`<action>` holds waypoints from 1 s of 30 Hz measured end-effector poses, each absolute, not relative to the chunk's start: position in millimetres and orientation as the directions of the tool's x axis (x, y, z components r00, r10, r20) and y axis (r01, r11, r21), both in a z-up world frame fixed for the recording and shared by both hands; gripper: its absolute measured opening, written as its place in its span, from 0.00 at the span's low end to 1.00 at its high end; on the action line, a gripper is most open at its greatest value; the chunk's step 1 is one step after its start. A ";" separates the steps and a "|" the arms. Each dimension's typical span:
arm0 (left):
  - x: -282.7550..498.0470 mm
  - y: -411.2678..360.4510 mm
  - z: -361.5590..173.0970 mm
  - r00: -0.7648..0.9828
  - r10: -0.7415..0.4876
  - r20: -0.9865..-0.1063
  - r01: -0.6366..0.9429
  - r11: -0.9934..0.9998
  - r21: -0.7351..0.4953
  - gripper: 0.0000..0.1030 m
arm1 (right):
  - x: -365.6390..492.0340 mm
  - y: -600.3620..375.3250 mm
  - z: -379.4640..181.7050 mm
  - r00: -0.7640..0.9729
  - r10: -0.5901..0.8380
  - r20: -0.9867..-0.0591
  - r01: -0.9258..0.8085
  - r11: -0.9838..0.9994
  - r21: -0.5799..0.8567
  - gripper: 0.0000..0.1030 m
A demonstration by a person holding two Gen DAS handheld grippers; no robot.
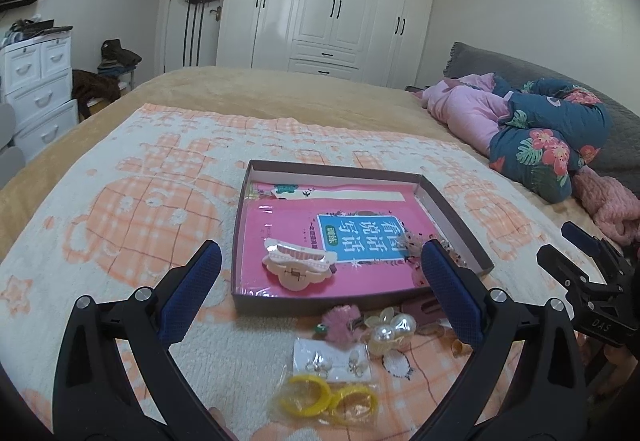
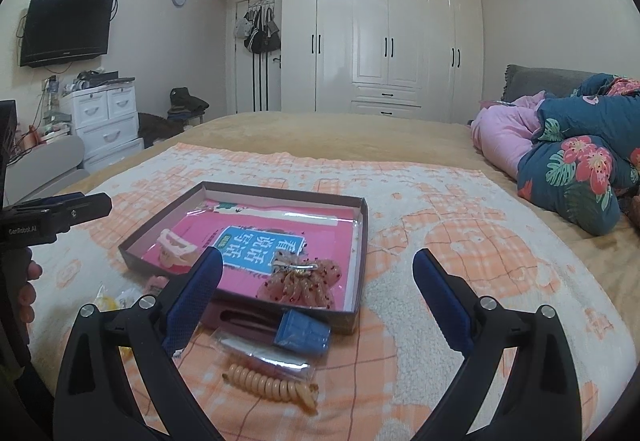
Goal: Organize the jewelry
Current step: 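Grasp the pearl earrings with the left tool while the right tool grasps the blue box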
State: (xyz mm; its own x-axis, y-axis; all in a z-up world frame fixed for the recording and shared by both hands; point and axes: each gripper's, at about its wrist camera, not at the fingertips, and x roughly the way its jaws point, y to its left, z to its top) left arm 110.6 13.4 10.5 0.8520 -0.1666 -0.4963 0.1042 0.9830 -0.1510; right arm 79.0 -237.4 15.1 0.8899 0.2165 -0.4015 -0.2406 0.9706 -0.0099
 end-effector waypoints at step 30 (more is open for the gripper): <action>88.3 -17.9 -40.2 0.746 -0.238 -0.622 0.198 0.971 -0.133 0.89 | 67.0 -247.1 -27.4 0.805 0.247 -0.539 -0.279 0.960 0.024 0.91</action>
State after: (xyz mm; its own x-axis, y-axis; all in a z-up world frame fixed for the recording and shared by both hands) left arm 88.3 -17.9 -40.2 0.7462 -0.2376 -0.6219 0.1984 0.9711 -0.1329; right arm 67.0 -247.1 -27.4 0.8051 0.2472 -0.5392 -0.2789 0.9600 0.0237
